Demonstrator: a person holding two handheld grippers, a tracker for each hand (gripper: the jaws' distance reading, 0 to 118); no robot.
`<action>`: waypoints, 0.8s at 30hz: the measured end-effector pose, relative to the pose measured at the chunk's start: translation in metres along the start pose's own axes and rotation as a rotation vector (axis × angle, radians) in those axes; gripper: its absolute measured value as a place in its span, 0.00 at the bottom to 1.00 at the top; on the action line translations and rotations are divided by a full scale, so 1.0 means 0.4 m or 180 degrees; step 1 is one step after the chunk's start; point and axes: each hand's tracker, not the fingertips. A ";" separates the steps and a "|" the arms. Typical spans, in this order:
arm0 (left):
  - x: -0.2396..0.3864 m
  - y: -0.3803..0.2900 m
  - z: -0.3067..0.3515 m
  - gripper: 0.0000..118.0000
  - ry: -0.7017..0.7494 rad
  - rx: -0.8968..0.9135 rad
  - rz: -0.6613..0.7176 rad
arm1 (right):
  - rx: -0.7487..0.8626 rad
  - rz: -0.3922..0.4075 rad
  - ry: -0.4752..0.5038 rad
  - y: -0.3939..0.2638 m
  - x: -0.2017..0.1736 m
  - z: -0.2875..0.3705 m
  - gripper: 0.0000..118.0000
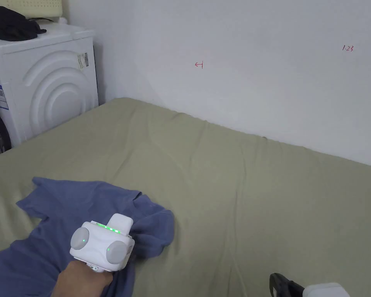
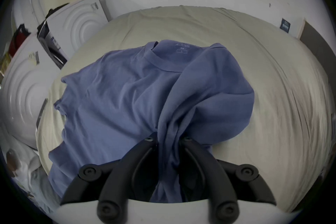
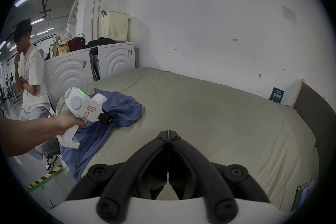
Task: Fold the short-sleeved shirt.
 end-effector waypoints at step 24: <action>0.586 0.257 0.272 0.12 -0.1165 0.1019 -0.0103 | 0.0115 -0.0292 -0.0521 -0.069 0.267 0.227 0.01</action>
